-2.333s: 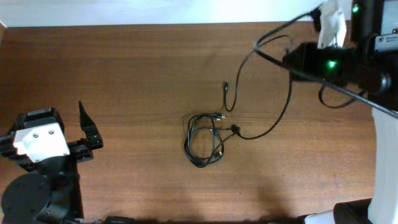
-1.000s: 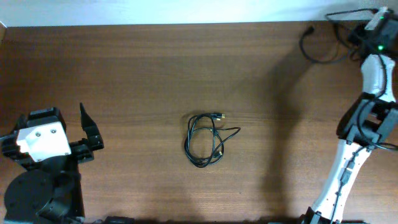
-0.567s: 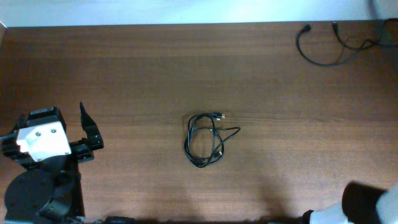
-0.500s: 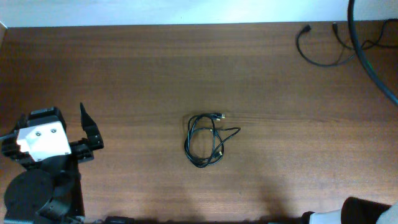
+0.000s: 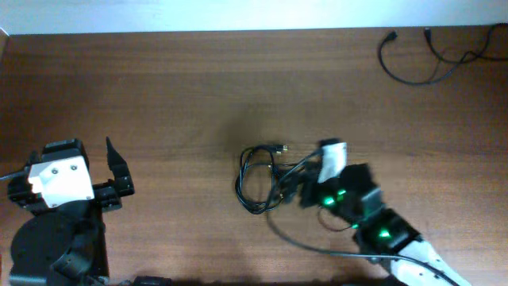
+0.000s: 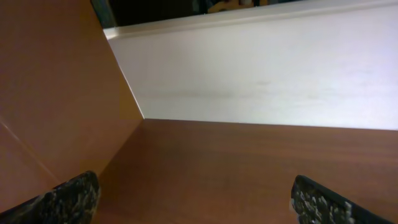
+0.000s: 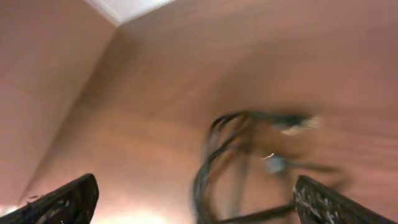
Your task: Untangle cables
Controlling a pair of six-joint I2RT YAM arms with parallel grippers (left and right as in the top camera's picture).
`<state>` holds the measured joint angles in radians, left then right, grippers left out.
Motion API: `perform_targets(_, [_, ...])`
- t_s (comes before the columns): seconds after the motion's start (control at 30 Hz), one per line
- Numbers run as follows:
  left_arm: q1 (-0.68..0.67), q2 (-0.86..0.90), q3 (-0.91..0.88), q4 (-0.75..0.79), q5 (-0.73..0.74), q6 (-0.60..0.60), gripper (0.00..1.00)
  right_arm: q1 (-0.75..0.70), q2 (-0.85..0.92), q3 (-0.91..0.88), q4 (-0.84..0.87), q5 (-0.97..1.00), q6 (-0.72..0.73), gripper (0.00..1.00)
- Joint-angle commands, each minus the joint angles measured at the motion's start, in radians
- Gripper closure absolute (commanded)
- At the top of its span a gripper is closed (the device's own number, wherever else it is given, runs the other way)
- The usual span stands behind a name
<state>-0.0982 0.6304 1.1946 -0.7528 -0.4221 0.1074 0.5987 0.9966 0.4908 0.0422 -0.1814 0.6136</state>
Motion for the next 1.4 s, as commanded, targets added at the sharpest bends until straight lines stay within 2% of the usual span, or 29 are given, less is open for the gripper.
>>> perform_targets(0.0, [0.003, -0.002, 0.001, -0.005, 0.000, -0.016, 0.01, 0.122, 0.164, 0.005, 0.053, 0.141, 0.067, 0.01])
perform_targets(0.07, [0.003, -0.002, 0.001, -0.010, 0.000, -0.016, 0.01, 0.113, 0.263, 0.007, 0.070, 0.155, 0.113, 0.01])
perform_targets(0.17, [0.003, -0.002, 0.001, -0.029, 0.000, -0.017, 0.01, 0.053, 0.257, 0.085, 0.067, 0.212, 0.475, 0.01])
perform_targets(0.23, [0.003, -0.002, 0.001, -0.040, 0.000, -0.017, 0.01, 0.049, 0.225, 0.261, 0.011, 0.202, 0.481, 0.01])
perform_targets(0.3, [0.003, -0.002, 0.001, -0.049, 0.000, -0.017, 0.01, 0.048, 0.224, 0.499, -0.422, 0.400, 0.543, 0.01])
perform_targets(0.33, [0.003, -0.002, 0.001, -0.049, 0.000, -0.017, 0.01, 0.048, 0.227, 0.509, -0.526, 0.469, 0.624, 0.01])
perform_targets(0.4, [0.003, -0.002, 0.001, -0.049, 0.018, -0.017, 0.01, 0.048, 0.279, 0.507, -0.631, 0.539, 0.815, 0.01])
perform_targets(0.43, [0.003, -0.002, 0.001, -0.049, 0.046, -0.017, 0.01, 0.048, 0.330, 0.507, -0.638, 0.524, 0.888, 0.01])
perform_targets(0.5, [0.003, -0.002, 0.001, -0.048, 0.053, -0.017, 0.01, 0.050, 0.431, 0.507, -0.662, 0.437, 0.922, 0.01])
perform_targets(0.6, [0.003, -0.002, 0.001, -0.045, 0.065, -0.017, 0.01, 0.041, 0.532, 0.507, -0.838, 0.419, 1.236, 0.01])
perform_targets(0.67, [0.003, -0.002, 0.001, -0.053, 0.068, -0.017, 0.01, 0.034, 0.526, 0.508, -0.839, 0.337, 1.365, 0.01])
perform_targets(0.77, [0.003, -0.002, 0.001, -0.090, 0.068, -0.017, 0.01, 0.038, 0.513, 0.508, -0.881, 0.251, 1.378, 0.01])
perform_targets(0.8, [0.003, -0.002, 0.001, -0.090, 0.068, -0.017, 0.01, 0.060, 0.513, 0.508, -0.895, 0.265, 1.377, 0.06])
perform_targets(0.83, [0.003, -0.002, 0.001, -0.090, 0.068, -0.017, 0.01, 0.084, 0.513, 0.508, -0.894, 0.276, 1.378, 0.79])
perform_targets(0.87, [0.003, -0.002, 0.001, -0.091, 0.068, -0.017, 0.01, 0.108, 0.513, 0.508, -0.875, 0.291, 1.378, 0.96])
perform_targets(0.93, [0.003, -0.002, 0.001, -0.094, 0.068, -0.017, 0.01, 0.146, 0.512, 0.508, -0.784, 0.290, 1.376, 0.96])
perform_targets(1.0, [0.003, -0.001, 0.001, -0.101, 0.070, -0.018, 0.01, 0.167, 0.470, 0.509, -0.591, 0.295, 1.125, 0.96])
perform_targets(1.03, [0.003, -0.002, 0.001, -0.100, 0.106, -0.029, 0.01, 0.165, 0.410, 0.509, -0.368, 0.298, 0.850, 0.96])
perform_targets(1.07, [0.003, -0.002, 0.001, -0.098, 0.150, -0.028, 0.01, 0.166, 0.373, 0.510, -0.227, 0.282, 0.677, 0.96])
perform_targets(1.1, [0.003, -0.001, 0.001, -0.092, 0.219, -0.028, 0.01, 0.166, 0.285, 0.533, -0.073, 0.232, 0.422, 0.96])
perform_targets(1.17, [0.003, 0.004, 0.000, -0.069, 0.356, -0.027, 0.01, 0.166, 0.164, 0.616, -0.080, 0.167, 0.164, 0.96])
perform_targets(1.23, [0.003, 0.032, -0.001, -0.067, 0.496, -0.027, 0.01, 0.166, 0.108, 0.710, -0.154, 0.100, 0.013, 0.96])
perform_targets(1.3, [0.003, 0.115, -0.001, -0.063, 0.682, -0.027, 0.01, 0.166, 0.105, 0.844, -0.318, 0.076, -0.101, 0.96])
perform_targets(1.37, [0.003, 0.270, -0.001, -0.053, 0.904, -0.023, 0.01, 0.166, 0.106, 0.922, -0.415, 0.077, -0.159, 0.96])
